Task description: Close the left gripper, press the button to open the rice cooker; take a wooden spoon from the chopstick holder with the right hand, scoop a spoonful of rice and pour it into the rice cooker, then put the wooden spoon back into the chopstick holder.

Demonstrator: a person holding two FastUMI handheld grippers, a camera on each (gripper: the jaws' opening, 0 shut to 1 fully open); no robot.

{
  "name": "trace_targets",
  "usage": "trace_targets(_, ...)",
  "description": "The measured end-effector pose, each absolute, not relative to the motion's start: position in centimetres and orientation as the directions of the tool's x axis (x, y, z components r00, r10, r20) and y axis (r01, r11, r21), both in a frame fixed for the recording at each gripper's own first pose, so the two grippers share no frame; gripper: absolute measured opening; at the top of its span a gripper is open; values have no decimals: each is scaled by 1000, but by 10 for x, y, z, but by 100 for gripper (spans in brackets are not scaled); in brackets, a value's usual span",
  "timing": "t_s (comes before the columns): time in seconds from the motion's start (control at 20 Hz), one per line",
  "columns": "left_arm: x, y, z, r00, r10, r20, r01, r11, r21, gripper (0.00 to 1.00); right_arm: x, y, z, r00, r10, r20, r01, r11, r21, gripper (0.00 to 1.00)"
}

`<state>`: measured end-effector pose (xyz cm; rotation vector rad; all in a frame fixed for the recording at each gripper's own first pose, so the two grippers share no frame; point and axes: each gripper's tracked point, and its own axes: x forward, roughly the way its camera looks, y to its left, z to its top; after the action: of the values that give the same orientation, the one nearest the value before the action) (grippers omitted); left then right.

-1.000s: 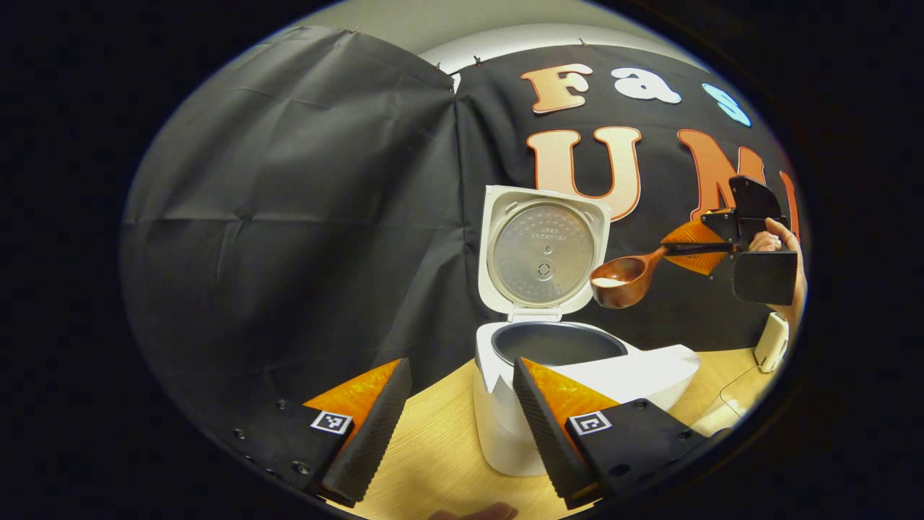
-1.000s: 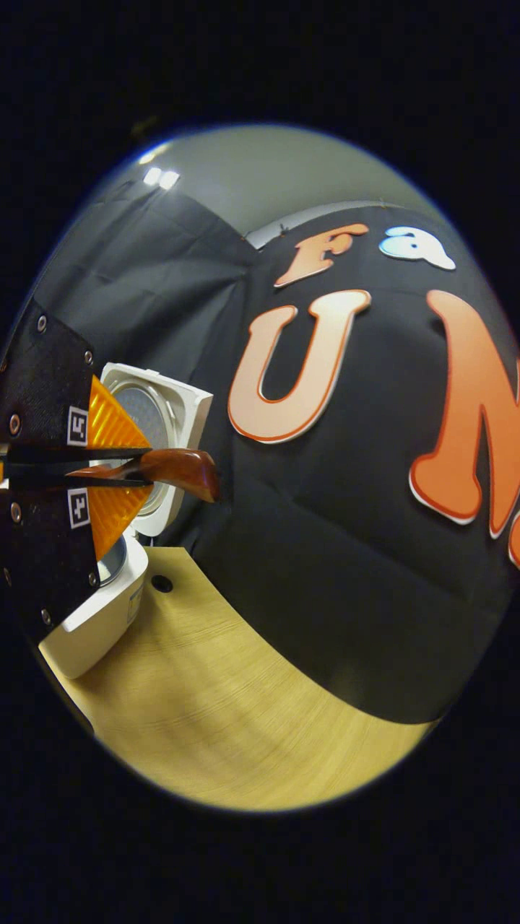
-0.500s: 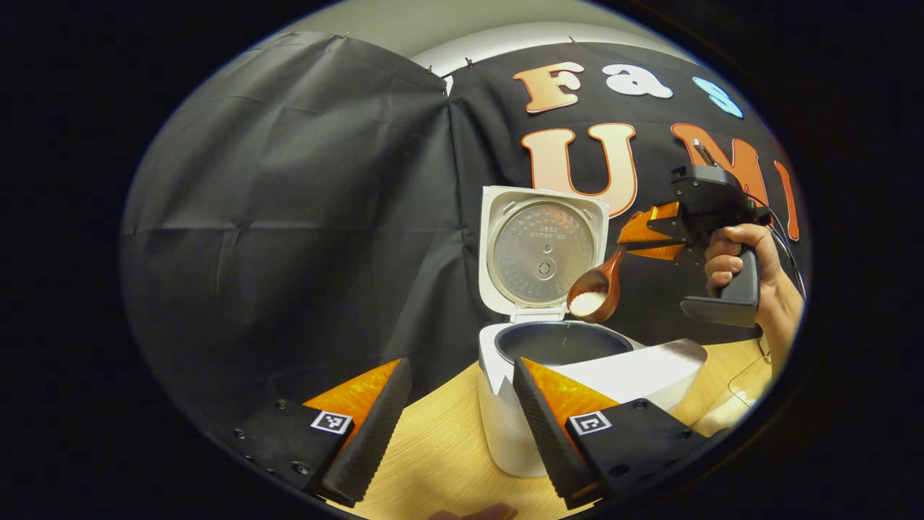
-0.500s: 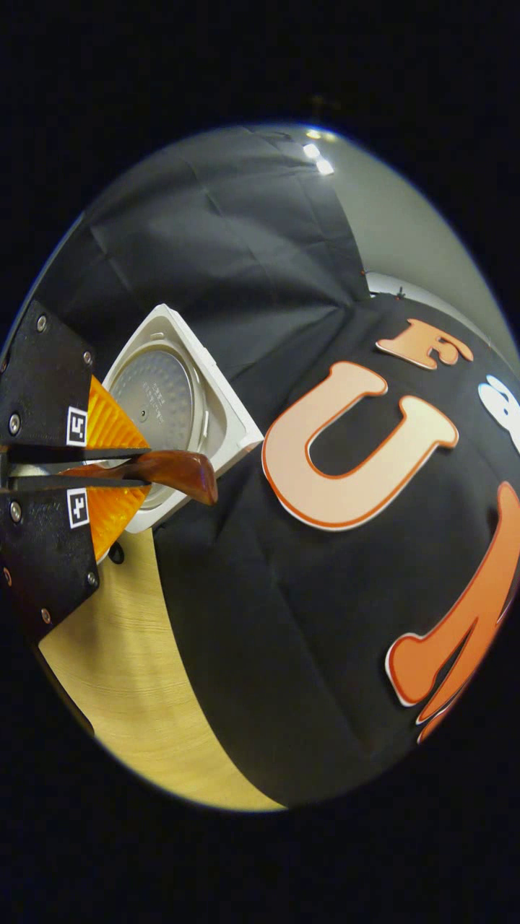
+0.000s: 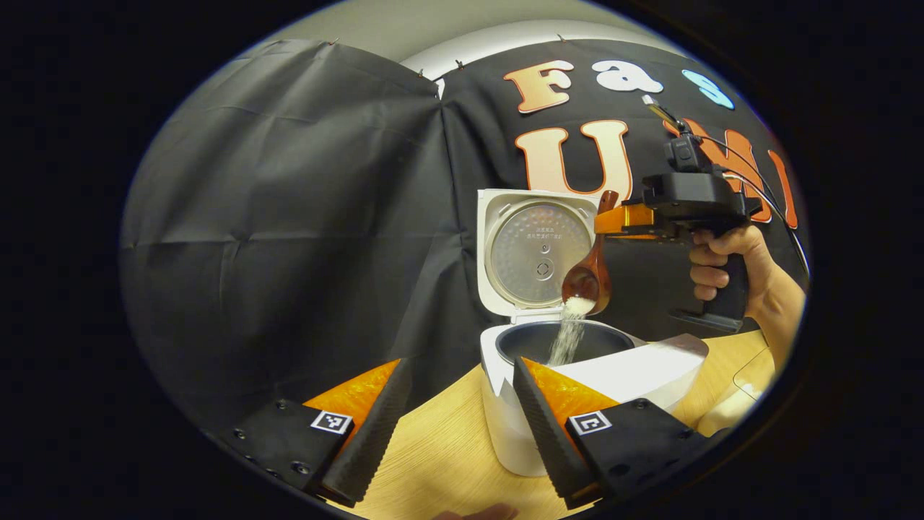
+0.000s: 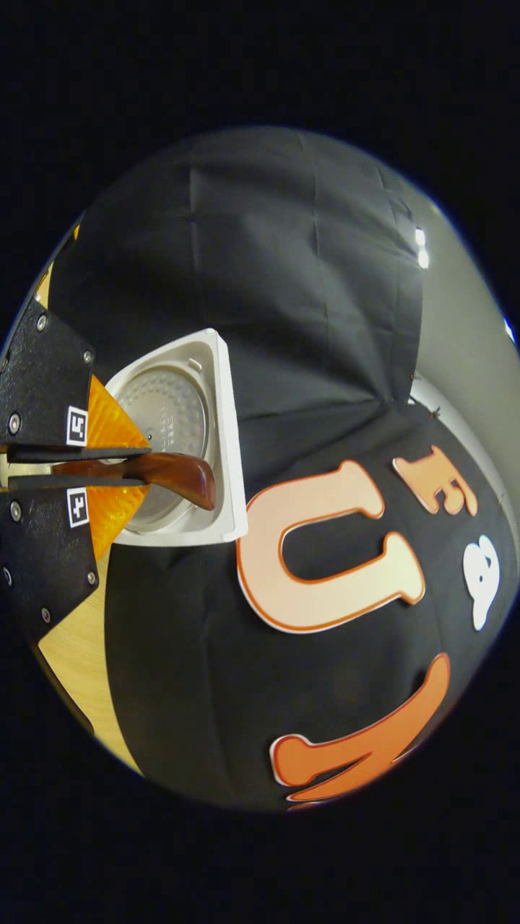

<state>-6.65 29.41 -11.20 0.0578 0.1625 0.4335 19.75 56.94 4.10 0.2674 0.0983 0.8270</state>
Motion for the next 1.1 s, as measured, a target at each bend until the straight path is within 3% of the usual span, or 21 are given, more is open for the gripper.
trace_targets(0.25,-64,285,-115,902,408,-142,-389,910,143,93,192,568,53,630,772,90,-776,631,18,6)
trace_targets(0.5,-67,274,-102,912,396,-108,-378,913,155,93,185,564,53,582,807,94,-795,590,-139,7)
trace_targets(0.7,-75,275,-100,903,417,-106,-400,904,148,94,187,564,54,615,782,103,-782,621,-51,7)
trace_targets(1.1,-77,244,-86,915,394,-89,-384,917,112,94,190,510,59,719,695,19,-670,685,287,7)
